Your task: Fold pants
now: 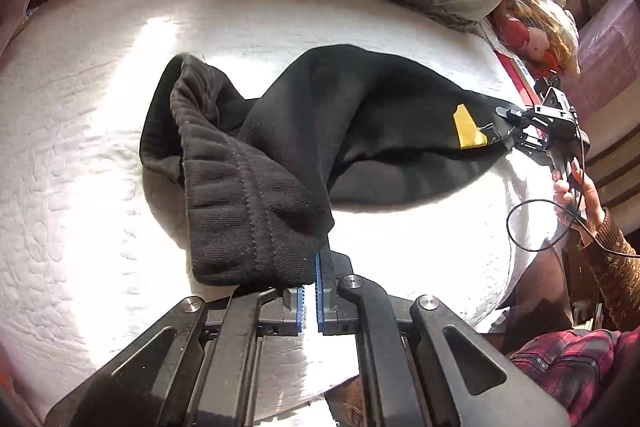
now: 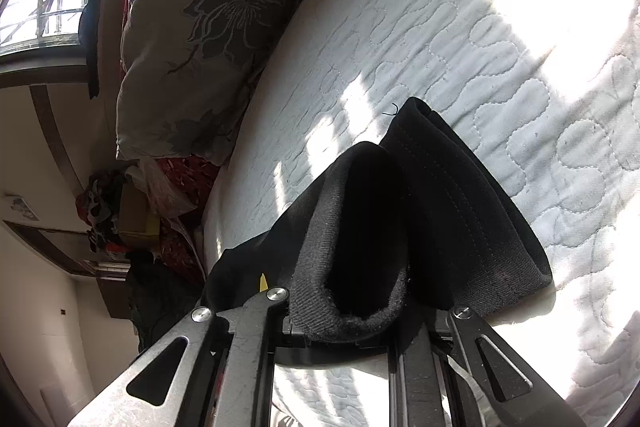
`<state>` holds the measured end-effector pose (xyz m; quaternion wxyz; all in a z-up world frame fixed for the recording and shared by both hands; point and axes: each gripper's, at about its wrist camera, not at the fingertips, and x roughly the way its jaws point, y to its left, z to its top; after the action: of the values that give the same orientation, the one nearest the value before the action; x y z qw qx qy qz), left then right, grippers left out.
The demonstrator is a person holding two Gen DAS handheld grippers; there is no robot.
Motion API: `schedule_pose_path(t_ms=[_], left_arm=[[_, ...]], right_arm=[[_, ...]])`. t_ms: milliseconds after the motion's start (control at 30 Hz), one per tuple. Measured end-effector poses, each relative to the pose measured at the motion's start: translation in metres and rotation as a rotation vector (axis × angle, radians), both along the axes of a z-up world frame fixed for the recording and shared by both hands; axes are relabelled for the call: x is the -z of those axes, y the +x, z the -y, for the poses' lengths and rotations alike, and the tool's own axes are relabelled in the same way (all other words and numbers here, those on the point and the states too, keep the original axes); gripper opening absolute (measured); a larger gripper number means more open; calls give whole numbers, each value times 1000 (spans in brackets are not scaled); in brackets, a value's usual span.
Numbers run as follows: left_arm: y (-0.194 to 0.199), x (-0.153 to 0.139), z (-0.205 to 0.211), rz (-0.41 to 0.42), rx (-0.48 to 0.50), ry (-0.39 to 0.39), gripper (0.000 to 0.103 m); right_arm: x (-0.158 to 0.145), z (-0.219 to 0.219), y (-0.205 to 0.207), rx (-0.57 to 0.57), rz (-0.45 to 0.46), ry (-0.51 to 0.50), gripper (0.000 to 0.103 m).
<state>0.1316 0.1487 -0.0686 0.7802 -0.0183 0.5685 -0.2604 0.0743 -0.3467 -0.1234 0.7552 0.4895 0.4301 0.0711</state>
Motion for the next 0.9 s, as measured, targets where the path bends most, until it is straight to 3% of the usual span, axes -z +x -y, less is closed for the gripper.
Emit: schedule_pose_path(t_ms=[67, 133, 233, 300, 433, 567, 667, 733, 833, 900], left_arm=[[5, 12, -13, -53, -63, -28, 2], [12, 13, -30, -90, -137, -103, 2], [24, 11, -52, -103, -233, -178, 2], [29, 14, -60, -136, -274, -206, 2], [38, 18, -70, -189, -344, -245, 2], [59, -2, -77, -165, -425, -270, 2], [69, -26, -85, -94, -475, -290, 2], [74, -31, -92, -69, -494, -297, 2], [72, -18, -101, -94, -491, -295, 2], [72, 2, -100, -155, -492, -269, 2]], right_arm=[[-7, 1, -4, 3, 22, 5, 15], [-19, 3, -11, 16, 66, 17, 15], [-29, 9, -22, 10, 132, 36, 15], [-23, 11, -25, -7, 57, -38, 17], [-5, 18, -33, 8, -7, -31, 17], [-23, 17, -10, 2, 24, -63, 17], [-59, 15, 10, 7, 160, -27, 17], [-73, 12, 19, -18, 206, -37, 17], [-52, 6, 20, -74, 133, -24, 18], [-26, 3, 14, -103, 43, -89, 19]])
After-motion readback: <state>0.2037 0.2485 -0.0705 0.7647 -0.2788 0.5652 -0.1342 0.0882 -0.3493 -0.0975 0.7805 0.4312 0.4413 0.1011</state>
